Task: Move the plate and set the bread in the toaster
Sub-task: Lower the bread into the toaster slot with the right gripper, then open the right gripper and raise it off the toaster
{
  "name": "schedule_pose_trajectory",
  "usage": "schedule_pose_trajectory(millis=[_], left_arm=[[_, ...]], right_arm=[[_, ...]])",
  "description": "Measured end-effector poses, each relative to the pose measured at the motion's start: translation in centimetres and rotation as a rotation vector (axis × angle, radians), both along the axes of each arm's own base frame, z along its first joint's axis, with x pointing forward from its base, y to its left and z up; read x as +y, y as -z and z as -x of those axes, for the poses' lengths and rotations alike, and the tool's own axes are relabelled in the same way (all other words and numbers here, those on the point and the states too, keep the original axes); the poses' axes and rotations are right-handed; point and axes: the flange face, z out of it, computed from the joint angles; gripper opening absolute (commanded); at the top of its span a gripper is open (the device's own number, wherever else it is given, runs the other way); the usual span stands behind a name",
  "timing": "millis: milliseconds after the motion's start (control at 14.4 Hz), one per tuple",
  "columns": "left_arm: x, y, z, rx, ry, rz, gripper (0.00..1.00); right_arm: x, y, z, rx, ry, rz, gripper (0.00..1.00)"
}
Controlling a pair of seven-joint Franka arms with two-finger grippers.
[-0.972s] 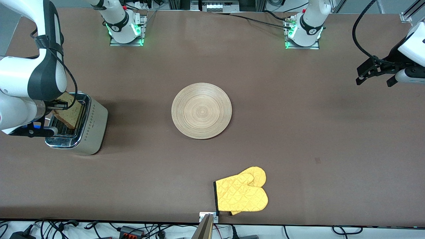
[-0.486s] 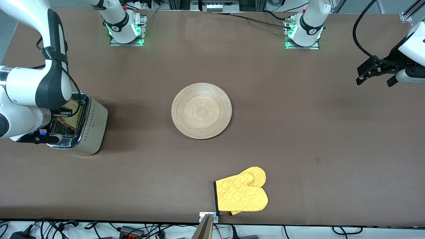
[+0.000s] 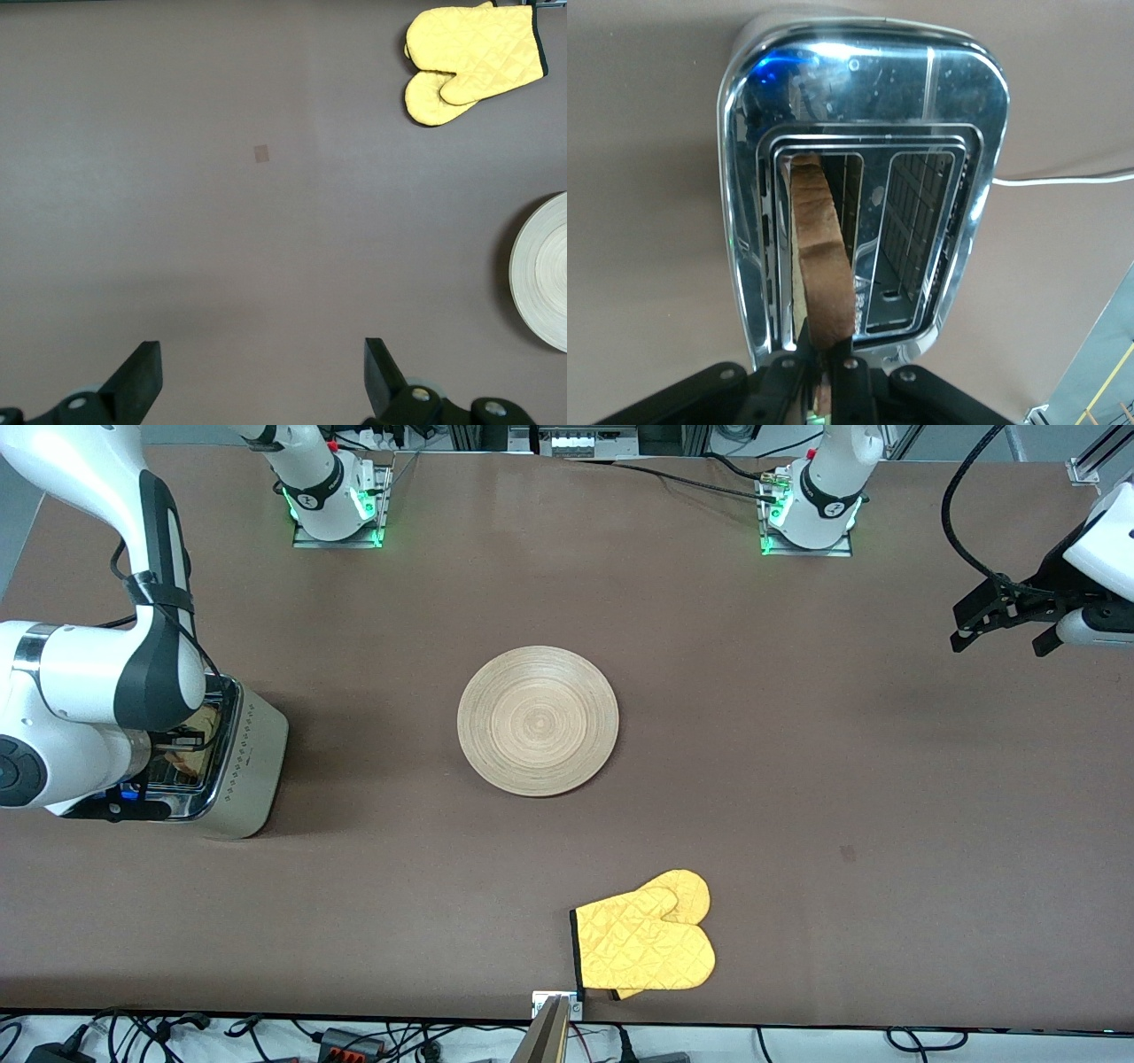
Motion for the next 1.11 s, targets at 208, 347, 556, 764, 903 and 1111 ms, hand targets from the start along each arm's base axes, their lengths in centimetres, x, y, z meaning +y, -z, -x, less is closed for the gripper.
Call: schedule_pose_trajectory(millis=[208,347,556,764,903,1111], left_arm=[[0.0,0.0,0.0,0.000,0.000,0.000,1.00],[0.0,0.0,0.0,0.000,0.000,0.000,1.00],[0.0,0.0,0.0,0.000,-0.001,0.000,1.00],[0.0,0.0,0.0,0.000,-0.001,0.000,1.00],[0.0,-0.1,0.0,-0.002,-0.001,0.000,1.00],[0.0,-0.5,-0.3,-0.012,-0.001,0.001,1.00]], right_arm=[[-0.5,1.1,-0.1,0.011,0.005,-0.017,0.00],[-1.2,1.6,-0.2,0.012,0.009,-0.039,0.00],[-2.1,1.9,-0.3,0.004,0.023,-0.066,1.00],[-1.9,1.4,-0.5,-0.017,0.043,-0.113,1.00],[-1.5,-1.2,-0.7,-0.061,0.035,-0.124,1.00],[-1.2,-7.2,-0.3,-0.161,0.021,-0.145,1.00]])
